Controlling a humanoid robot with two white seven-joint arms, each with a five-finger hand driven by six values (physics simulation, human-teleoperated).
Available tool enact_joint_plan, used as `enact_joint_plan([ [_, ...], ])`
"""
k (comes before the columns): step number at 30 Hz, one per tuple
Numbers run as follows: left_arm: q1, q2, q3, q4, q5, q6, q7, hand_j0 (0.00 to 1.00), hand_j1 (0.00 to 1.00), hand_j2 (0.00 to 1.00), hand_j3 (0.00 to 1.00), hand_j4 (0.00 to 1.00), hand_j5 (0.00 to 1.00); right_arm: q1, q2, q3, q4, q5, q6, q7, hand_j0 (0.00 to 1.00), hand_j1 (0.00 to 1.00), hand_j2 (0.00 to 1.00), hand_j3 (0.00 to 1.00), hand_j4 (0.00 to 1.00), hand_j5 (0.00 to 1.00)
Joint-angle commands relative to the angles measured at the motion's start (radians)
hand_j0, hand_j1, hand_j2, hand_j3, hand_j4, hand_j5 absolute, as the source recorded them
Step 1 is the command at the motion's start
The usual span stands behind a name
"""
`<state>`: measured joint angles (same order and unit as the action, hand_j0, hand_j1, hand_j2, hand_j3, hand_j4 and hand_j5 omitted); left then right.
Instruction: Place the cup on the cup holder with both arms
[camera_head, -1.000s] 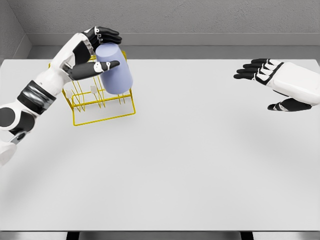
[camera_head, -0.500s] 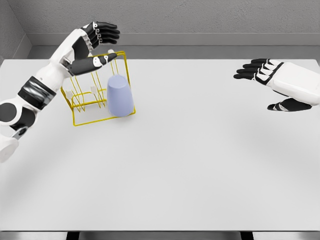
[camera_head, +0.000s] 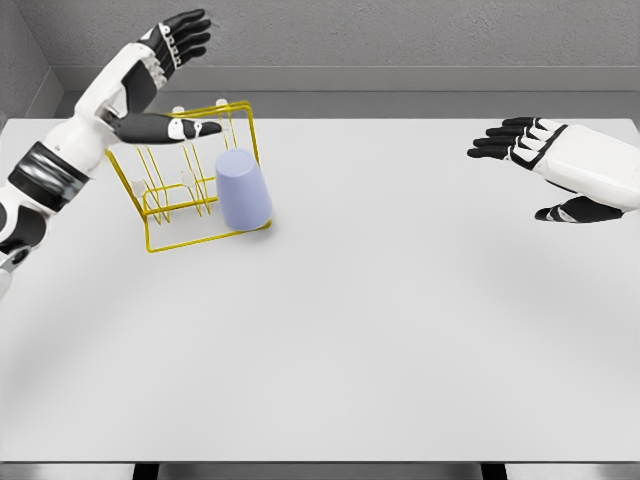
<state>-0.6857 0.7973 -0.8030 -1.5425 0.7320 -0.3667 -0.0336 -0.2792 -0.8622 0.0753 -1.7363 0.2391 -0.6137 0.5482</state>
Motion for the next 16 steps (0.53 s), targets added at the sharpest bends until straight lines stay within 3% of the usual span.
enact_joint_plan([
  [1,0.000,0.046,0.002,-0.004,0.003,-0.031,0.000,1.00,1.00,1.00,1.00,1.00,1.00,0.000,-0.001,0.000,0.000,-0.006,0.003,-0.001,1.00,1.00,1.00,1.00,1.00,1.00],
  [7,0.009,0.142,0.002,-0.001,0.007,-0.109,0.001,1.00,1.00,1.00,1.00,1.00,1.00,0.000,-0.001,0.000,0.000,-0.006,0.003,-0.001,1.00,1.00,1.00,1.00,1.00,1.00],
  [10,0.046,0.186,0.002,0.001,0.004,-0.169,0.001,1.00,1.00,1.00,1.00,1.00,1.00,0.000,-0.001,0.000,0.000,-0.006,0.003,-0.001,1.00,1.00,1.00,1.00,1.00,1.00],
  [16,0.071,0.197,0.002,0.002,0.006,-0.196,0.001,1.00,1.00,1.00,1.00,1.00,1.00,0.000,-0.001,0.000,0.001,-0.006,0.003,-0.001,1.00,1.00,1.00,1.00,1.00,1.00],
])
